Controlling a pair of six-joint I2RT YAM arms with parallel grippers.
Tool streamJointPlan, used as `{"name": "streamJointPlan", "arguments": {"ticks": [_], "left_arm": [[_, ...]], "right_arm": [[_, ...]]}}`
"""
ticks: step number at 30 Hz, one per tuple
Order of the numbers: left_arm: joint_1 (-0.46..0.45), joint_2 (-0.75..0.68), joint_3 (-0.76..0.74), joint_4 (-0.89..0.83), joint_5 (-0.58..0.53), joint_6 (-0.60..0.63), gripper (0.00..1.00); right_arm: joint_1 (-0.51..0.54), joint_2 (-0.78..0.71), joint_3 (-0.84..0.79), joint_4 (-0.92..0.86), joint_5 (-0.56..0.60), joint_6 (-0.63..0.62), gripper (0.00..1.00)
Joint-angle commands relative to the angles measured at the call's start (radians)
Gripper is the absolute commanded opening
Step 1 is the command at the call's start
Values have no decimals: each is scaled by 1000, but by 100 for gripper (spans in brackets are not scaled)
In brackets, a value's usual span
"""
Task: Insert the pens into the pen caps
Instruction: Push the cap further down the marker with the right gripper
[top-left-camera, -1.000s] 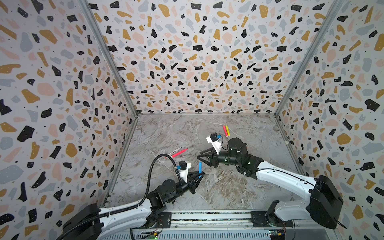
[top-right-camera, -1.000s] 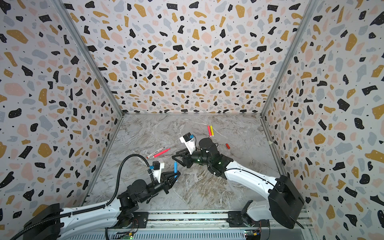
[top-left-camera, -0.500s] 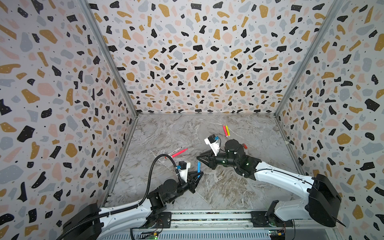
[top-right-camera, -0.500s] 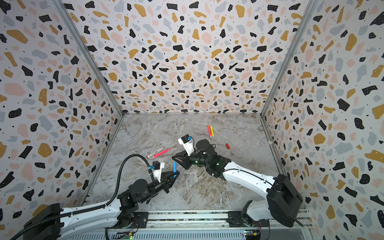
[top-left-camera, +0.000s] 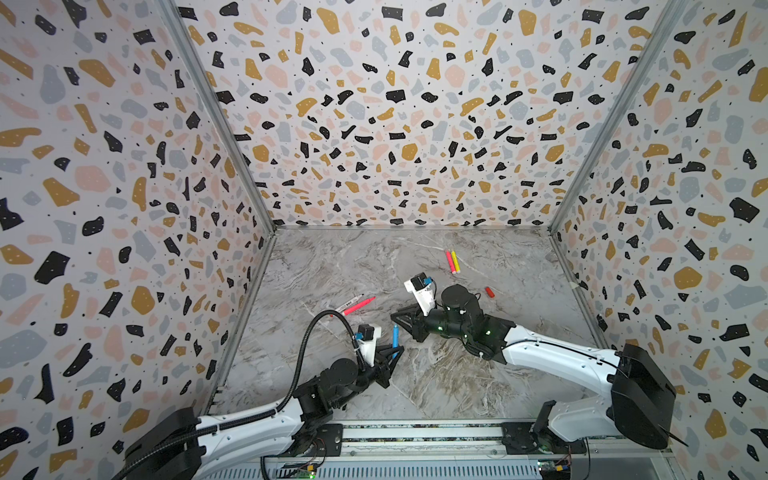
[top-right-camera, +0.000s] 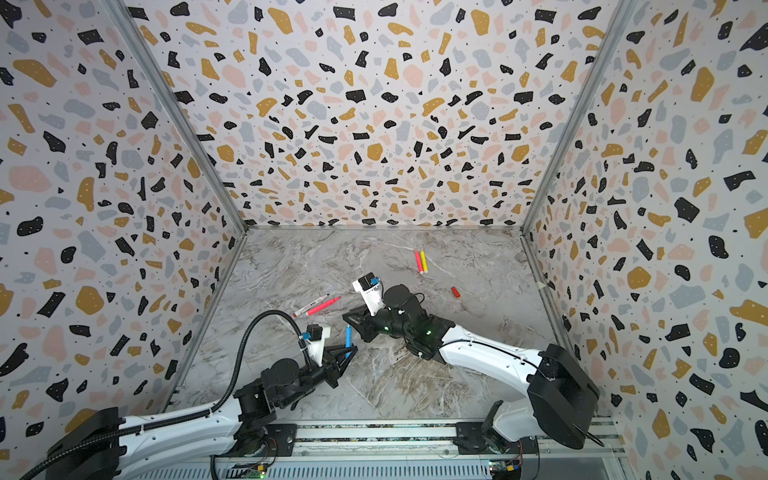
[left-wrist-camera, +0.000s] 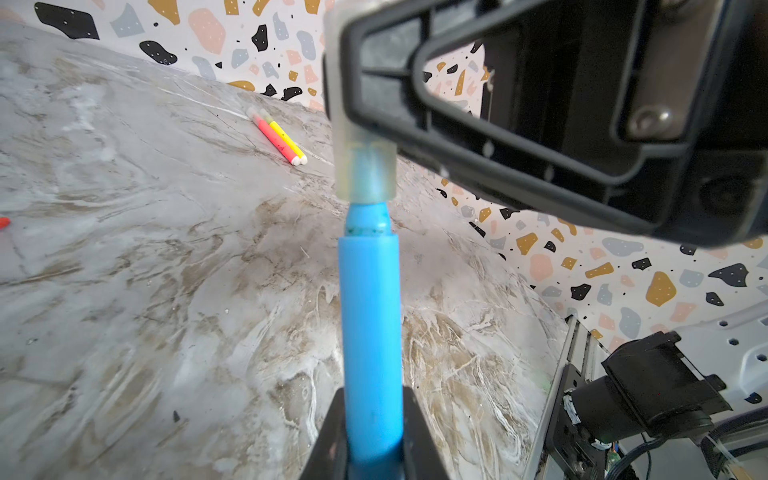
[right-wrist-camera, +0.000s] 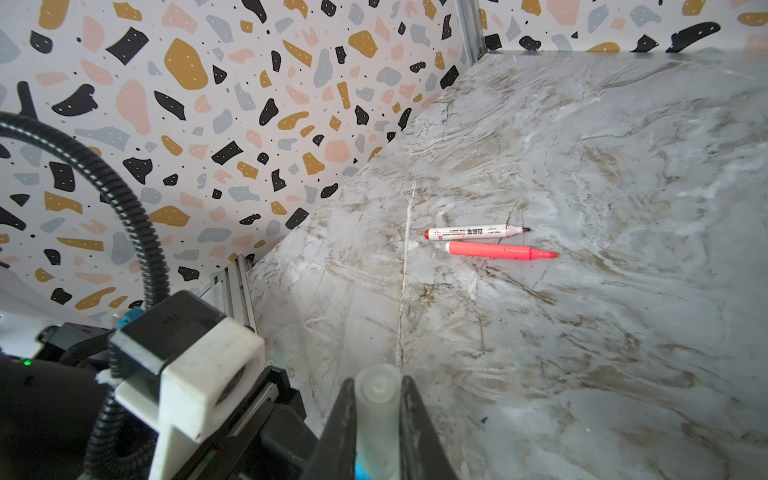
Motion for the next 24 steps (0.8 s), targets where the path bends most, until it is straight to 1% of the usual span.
{"name": "streamJointPlan", "arguments": {"ticks": [1, 4, 8, 11, 14, 18, 24], "left_arm": [[5, -52, 3, 127, -28, -6, 0], [5, -75, -14, 151, -25, -19, 0], [5, -86, -28, 168, -20, -21, 0], [5, -85, -33, 172, -16, -19, 0], [5, -84, -36, 177, -9, -19, 0], [5, -85, -35, 180, 3, -13, 0], [5, -72, -33, 191, 28, -1, 0]], "right_arm": [[26, -5, -40, -26, -24, 19, 14], [28, -29, -75, 11, -39, 30, 19], [28, -86, -128, 78, -62, 40, 40], [18, -141, -143, 84, -45, 36, 47], [-22, -167, -122, 53, -54, 35, 48], [-68, -171, -73, 24, -96, 25, 50], [-83, -137, 4, 11, -183, 11, 51]]}}
